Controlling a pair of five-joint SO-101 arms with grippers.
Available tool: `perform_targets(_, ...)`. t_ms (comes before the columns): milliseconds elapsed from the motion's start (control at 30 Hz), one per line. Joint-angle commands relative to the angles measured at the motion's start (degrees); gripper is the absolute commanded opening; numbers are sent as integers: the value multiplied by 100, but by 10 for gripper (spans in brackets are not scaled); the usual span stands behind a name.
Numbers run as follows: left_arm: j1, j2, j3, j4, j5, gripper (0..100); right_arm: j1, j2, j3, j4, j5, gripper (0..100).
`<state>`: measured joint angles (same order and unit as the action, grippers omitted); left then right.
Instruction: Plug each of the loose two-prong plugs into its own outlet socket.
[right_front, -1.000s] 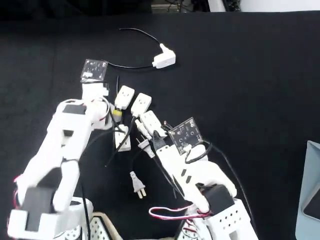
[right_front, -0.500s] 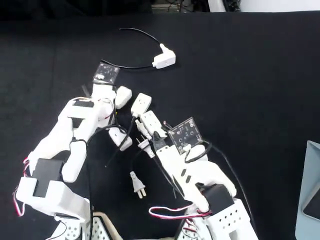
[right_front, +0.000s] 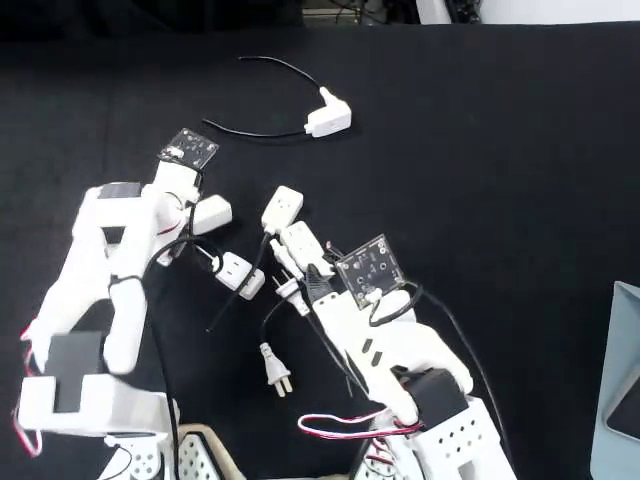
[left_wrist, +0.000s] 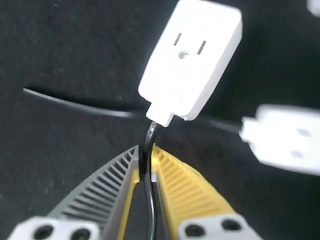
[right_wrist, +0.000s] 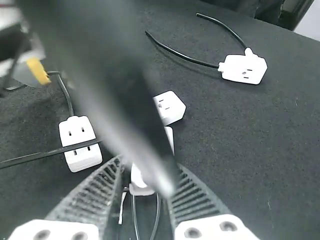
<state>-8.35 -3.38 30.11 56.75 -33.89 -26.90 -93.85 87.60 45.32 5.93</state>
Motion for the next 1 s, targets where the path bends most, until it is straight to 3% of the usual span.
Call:
perform_targets(0, 4, -1160, 136, 774, -325, 28, 79, -84, -40, 18, -35, 11)
perform_targets(400, -31, -3578, 2431, 932, -325, 36, 79, -84, -31, 18, -35, 11)
perform_targets(500, -127, -4044, 2809, 941, -264, 141, 79, -84, -31, 26, -35, 11)
perform_targets(600, -593, -4545, 2765, 862, 352, 277, 79, -84, -31, 26, -35, 11)
perform_targets(667, -822, -4914, 2659, 791, 642, 318, 79, -84, -31, 26, -35, 11)
perform_targets(867, -488, -5644, 2897, 765, 563, 320, 79, -84, -31, 26, -44, 11)
perform_targets(967, -303, -5609, 3231, 343, 563, 291, 79, -84, -31, 26, -44, 11)
